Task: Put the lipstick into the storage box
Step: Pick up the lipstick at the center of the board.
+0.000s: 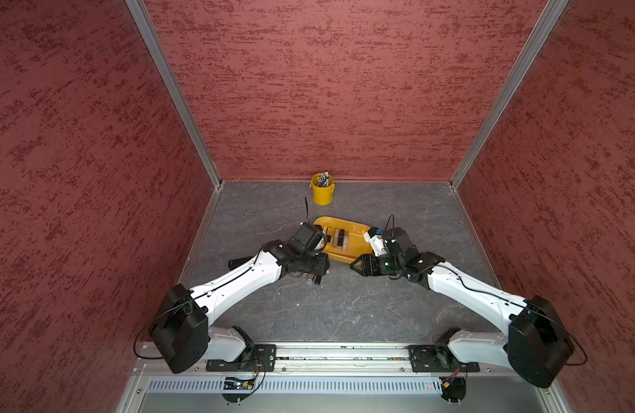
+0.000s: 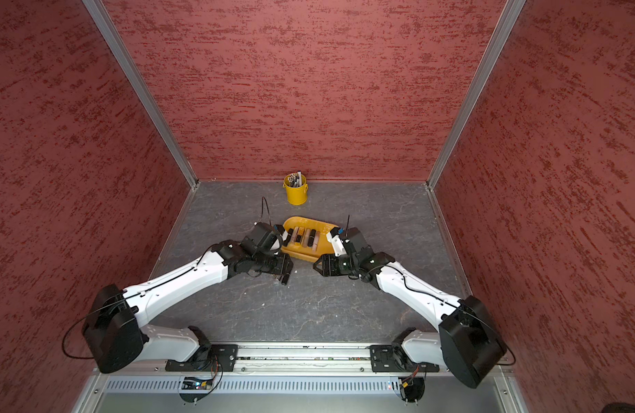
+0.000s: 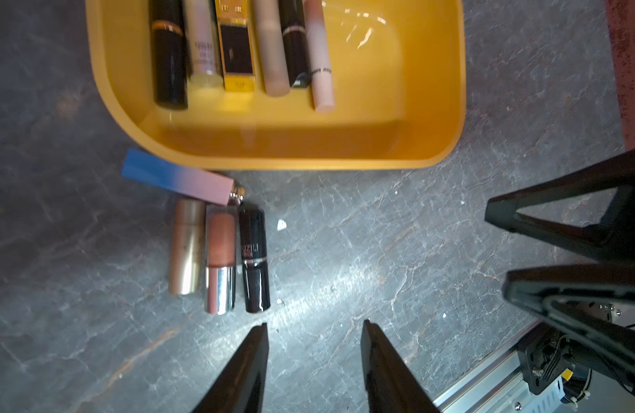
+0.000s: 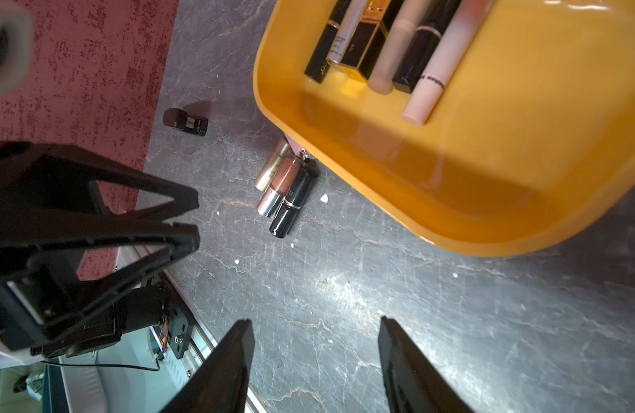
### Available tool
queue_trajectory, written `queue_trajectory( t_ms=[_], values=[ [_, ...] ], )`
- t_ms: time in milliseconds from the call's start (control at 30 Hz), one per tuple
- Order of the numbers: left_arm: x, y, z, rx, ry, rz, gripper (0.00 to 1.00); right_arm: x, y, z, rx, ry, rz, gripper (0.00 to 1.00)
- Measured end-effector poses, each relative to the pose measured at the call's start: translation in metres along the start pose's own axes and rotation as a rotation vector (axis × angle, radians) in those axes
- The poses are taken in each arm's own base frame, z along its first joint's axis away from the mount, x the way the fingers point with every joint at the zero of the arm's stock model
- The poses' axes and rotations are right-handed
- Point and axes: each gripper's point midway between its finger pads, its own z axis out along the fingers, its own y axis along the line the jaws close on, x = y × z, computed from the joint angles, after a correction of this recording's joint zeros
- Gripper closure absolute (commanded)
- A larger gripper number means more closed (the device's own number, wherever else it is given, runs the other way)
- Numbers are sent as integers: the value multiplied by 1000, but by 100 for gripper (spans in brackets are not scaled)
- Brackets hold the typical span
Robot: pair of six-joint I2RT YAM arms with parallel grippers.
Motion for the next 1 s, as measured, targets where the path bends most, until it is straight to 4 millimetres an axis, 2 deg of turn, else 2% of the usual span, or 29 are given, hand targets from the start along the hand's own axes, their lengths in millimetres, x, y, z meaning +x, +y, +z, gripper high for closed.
queue_trajectory(
  t_ms=[133, 300, 533, 733, 1000],
  values=[
    [20, 0, 10, -36, 36, 2, 54, 1, 2, 3, 2, 16, 6, 40],
    [29, 1, 22, -82, 60, 14, 54, 3, 5, 5, -1, 27, 1, 40],
    [37, 13, 46, -162, 113, 18, 54, 6, 4, 5, 4, 37, 4, 39],
    [36, 22, 61, -226, 137, 24, 54, 6, 4, 5, 4, 37, -1, 39],
    [26, 23, 69, -267, 139, 41, 54, 7, 3, 6, 7, 40, -7, 39]
  ],
)
